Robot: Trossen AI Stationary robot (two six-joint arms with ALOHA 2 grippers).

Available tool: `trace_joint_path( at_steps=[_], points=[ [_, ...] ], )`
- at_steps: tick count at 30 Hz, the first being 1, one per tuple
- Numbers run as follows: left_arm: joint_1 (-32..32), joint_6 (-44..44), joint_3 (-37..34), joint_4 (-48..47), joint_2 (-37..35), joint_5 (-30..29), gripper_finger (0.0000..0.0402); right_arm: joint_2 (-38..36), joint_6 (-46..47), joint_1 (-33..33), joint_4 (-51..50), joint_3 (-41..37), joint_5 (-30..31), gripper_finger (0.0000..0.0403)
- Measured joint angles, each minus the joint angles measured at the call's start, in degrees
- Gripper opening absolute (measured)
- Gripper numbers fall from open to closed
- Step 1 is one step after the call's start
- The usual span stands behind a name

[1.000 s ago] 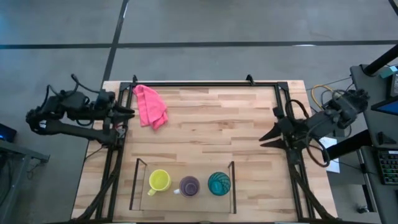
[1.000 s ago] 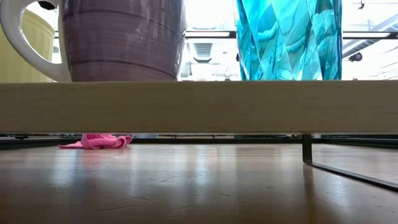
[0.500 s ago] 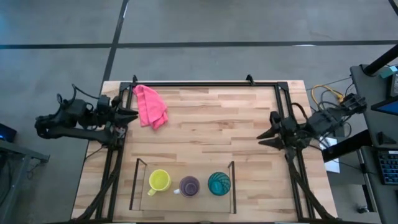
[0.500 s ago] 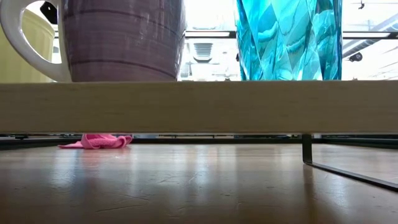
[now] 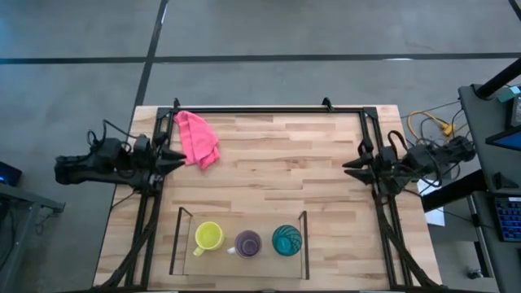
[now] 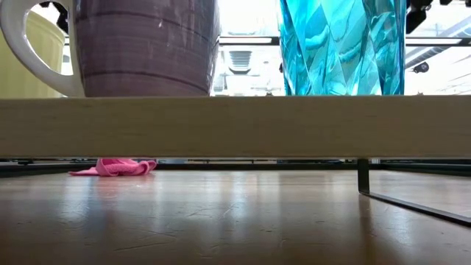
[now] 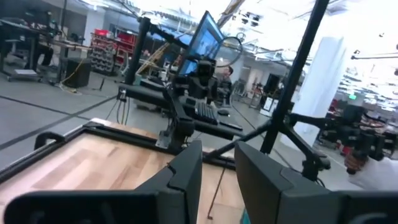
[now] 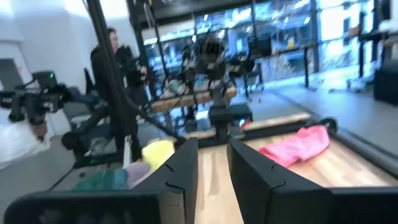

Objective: Stack small to large cups/mugs on shelf
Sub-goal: Return to Home Position

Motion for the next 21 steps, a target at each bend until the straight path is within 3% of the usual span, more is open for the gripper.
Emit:
trace_joint_path(
  at_steps=[8,12,21],
  points=[
    [0.02,-0.44,-5.72,1.37,-7.28,-6.18,0.0082,-5.27,-1.18,-3.73,7.19,-8.06,0.0,0.0075],
    [0.02,-1.54,-9.6,4.25,-10.5,-6.07,0.0082,-7.05,-0.45,-4.93,7.94,-11.46,0.0,0.0073],
    [0.02,-5.88,-14.7,5.67,-10.38,-5.68,0.0082,-10.34,-0.25,-5.61,11.55,-16.69,0.02,0.0082]
  ],
)
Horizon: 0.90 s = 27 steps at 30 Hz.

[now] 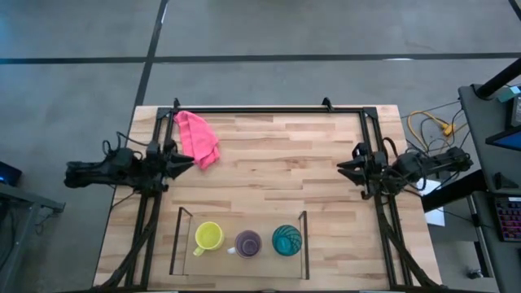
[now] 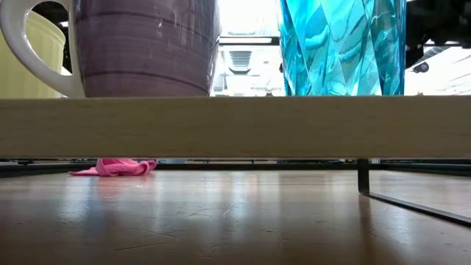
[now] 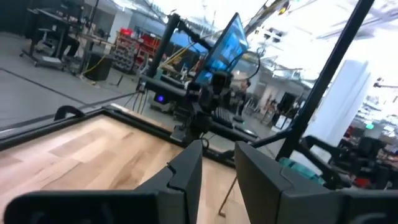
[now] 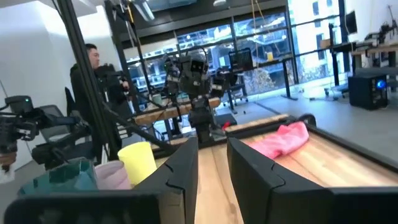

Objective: Stack small to large cups/mugs on shelf
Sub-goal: Return to Home Position

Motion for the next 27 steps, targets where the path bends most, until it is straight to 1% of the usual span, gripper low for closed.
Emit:
trace_joint_path(
  at_steps=[6,10,19,22,27],
  points=[
    [0.0,-0.25,-4.12,5.81,-0.03,0.02,0.0082,-1.81,3.6,0.0,0.83,-4.03,0.42,0.0074],
    [0.0,-2.01,-7.51,8.0,-0.11,1.52,0.0082,-2.79,4.03,0.0,6.97,-7.93,0.42,0.0074],
    [0.0,-7.61,-12.77,9.69,-0.09,2.1,0.0082,-3.01,4.25,0.0,6.49,-8.25,0.49,0.0081],
    [0.0,-10.52,-13.07,7.3,0.48,3.03,0.0082,-2.99,4.84,0.02,4.87,-8.23,0.49,0.0077],
    [0.0,-10.19,-13.1,6.87,0.76,5.41,0.0082,-2.9,9.24,0.0,0.19,-8.21,0.62,0.0071]
  ],
)
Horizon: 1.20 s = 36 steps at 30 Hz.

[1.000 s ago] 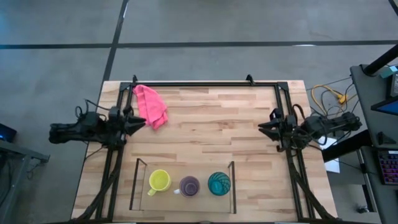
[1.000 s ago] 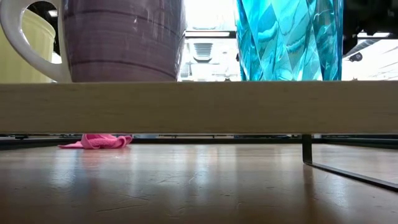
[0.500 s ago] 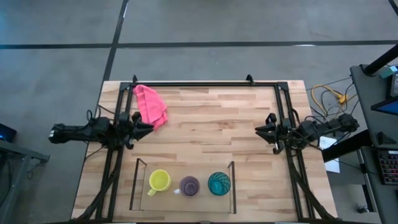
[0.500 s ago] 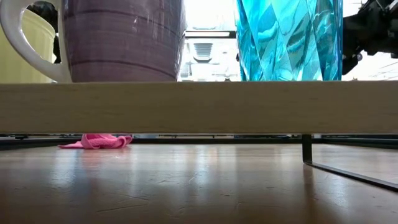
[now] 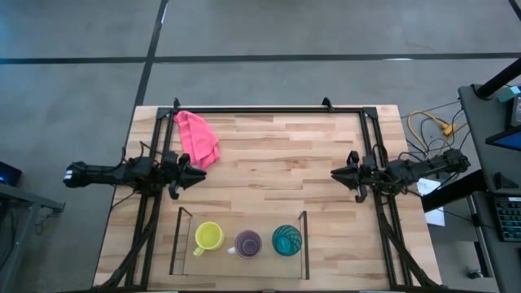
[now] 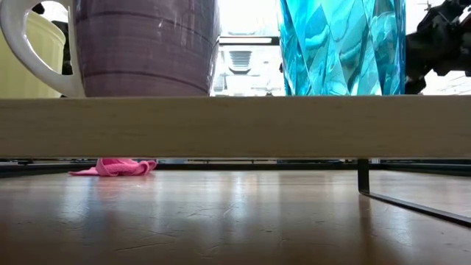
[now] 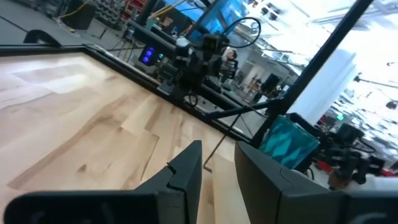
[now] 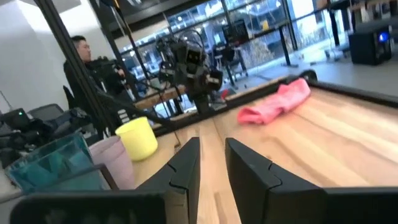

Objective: Stack small to large cups/mugs on shelf
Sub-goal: Return to Home Position

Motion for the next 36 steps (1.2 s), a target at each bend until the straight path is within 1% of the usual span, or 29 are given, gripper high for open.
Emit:
trace_joint_path(
  at_steps=[3,7,10,24,36],
  points=[
    [0.0,1.17,-0.02,-0.13,0.16,0.31,0.0082,0.0,0.9,0.0,-0.73,0.0,1.1,0.007],
    [0.0,1.26,-0.04,-0.2,0.25,0.51,0.0082,-0.04,-1.47,0.0,-1.46,0.02,2.96,0.007],
    [0.0,1.16,-0.07,-0.22,0.44,0.6,0.0082,0.12,-1.39,0.01,-3.55,0.03,2.88,0.007],
    [0.0,1.12,-0.13,0.31,0.94,0.62,0.0082,4.07,-1.1,0.02,-3.6,0.07,2.81,0.007],
    [0.0,1.12,-0.17,0.78,1.01,0.64,0.0082,4.11,-1.07,0.02,-3.55,0.07,2.81,0.007]
  ],
)
